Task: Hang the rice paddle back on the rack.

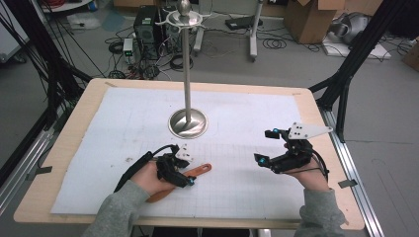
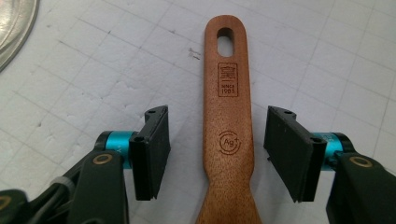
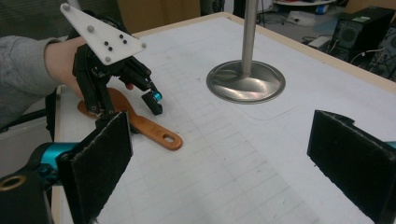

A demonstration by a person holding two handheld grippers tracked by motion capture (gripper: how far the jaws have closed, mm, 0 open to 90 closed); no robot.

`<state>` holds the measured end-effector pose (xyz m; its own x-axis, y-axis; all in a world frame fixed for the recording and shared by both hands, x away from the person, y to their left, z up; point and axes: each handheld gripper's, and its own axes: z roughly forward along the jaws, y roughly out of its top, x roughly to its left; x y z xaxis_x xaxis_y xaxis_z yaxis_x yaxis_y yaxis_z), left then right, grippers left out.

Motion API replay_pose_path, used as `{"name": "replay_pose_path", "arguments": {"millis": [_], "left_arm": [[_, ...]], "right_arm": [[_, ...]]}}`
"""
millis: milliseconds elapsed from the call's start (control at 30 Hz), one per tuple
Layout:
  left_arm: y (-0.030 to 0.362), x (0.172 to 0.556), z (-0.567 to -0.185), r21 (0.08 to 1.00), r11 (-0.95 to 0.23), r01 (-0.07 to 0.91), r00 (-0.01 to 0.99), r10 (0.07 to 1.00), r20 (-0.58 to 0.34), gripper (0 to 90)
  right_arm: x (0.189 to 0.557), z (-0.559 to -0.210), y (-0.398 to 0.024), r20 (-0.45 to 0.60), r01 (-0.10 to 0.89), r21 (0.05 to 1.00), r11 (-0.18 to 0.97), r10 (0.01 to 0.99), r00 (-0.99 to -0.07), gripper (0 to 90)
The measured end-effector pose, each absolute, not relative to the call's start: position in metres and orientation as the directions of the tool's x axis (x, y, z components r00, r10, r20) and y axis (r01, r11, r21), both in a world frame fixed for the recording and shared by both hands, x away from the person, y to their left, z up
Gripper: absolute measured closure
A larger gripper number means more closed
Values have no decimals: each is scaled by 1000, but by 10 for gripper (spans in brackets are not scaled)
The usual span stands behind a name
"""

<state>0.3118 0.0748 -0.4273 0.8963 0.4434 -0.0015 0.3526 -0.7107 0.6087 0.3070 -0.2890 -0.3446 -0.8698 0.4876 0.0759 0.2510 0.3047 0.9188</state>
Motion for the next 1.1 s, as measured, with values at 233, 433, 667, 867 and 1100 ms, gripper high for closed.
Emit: {"name": "replay_pose_path", "arguments": {"millis": [233,433,667,867,1100], "left_arm": [[75,311,-426,604,-715,353,897,441,-3,461],[75,311,-426,603,-718,348,900,436,0,509],[75,310,-425,598,-723,346,903,430,-1,551],[75,310,-425,596,-724,348,903,431,-3,588],[75,309,-425,598,-725,343,905,425,-3,626]], "right_arm": [[307,-345,-288,80,257,916,308,488,-869,53],[308,-346,-288,83,262,914,310,490,-868,53],[308,-346,-289,83,259,916,306,489,-869,53],[308,-346,-288,81,259,914,312,487,-870,53],[307,-346,-288,84,260,916,307,487,-870,53]]}}
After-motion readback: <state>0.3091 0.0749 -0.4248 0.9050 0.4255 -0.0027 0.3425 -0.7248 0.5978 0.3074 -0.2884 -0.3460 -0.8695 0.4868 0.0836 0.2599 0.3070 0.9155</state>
